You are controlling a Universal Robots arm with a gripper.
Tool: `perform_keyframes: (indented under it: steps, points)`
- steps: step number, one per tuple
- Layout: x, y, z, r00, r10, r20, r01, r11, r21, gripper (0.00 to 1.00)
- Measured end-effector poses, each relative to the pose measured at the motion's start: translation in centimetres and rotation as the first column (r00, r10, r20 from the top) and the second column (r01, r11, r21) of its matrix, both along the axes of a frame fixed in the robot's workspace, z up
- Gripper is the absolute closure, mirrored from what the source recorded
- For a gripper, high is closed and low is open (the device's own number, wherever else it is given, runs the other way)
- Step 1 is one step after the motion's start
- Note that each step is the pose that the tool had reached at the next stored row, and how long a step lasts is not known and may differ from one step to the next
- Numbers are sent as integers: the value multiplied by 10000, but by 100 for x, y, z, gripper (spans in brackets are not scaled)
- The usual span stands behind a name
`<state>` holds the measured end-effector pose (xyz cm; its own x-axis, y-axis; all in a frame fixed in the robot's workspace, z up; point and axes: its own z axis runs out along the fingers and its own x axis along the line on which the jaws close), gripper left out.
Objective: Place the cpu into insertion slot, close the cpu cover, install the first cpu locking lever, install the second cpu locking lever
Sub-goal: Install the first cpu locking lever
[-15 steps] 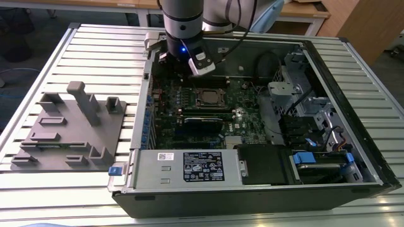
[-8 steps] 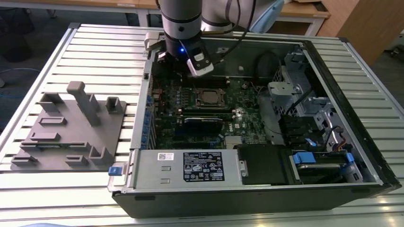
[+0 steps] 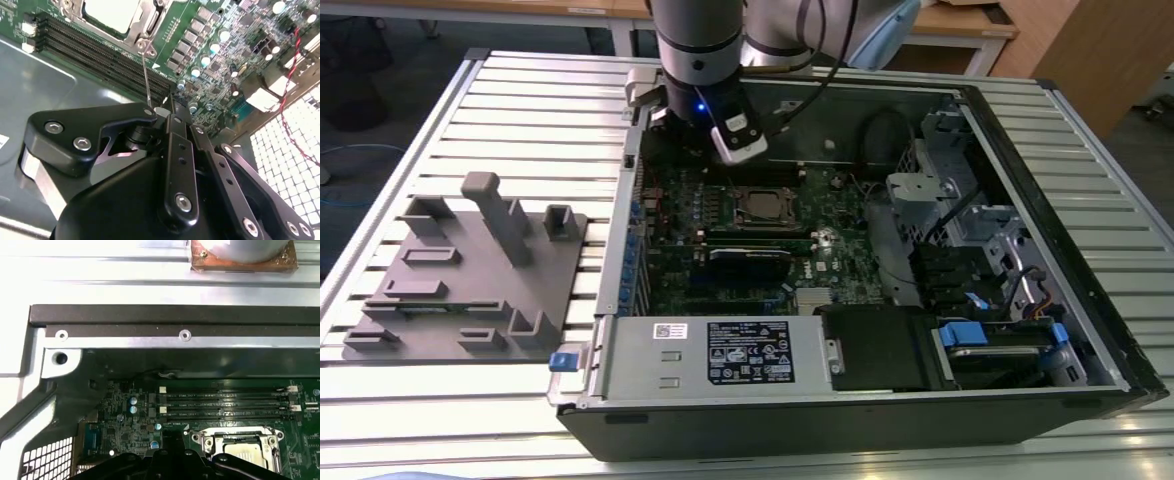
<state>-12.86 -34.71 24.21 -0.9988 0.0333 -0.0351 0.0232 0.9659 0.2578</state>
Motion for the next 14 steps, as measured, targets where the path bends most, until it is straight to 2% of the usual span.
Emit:
perform_keyframes:
  steps: [2, 4, 6, 8, 14]
  points:
    - [-2, -4, 0, 10000, -1, 2, 1, 9998, 199, 89]
    - [-2, -8, 0, 10000, -1, 0, 1, 9995, 325, 89]
    - [-2, -9, 0, 10000, -2, 1, 2, 9993, 381, 89]
    - [-2, -11, 0, 10000, -1, 0, 1, 9984, 561, 89]
    - [17, -10, 0, 10000, -1, 0, 1, 9984, 570, 89]
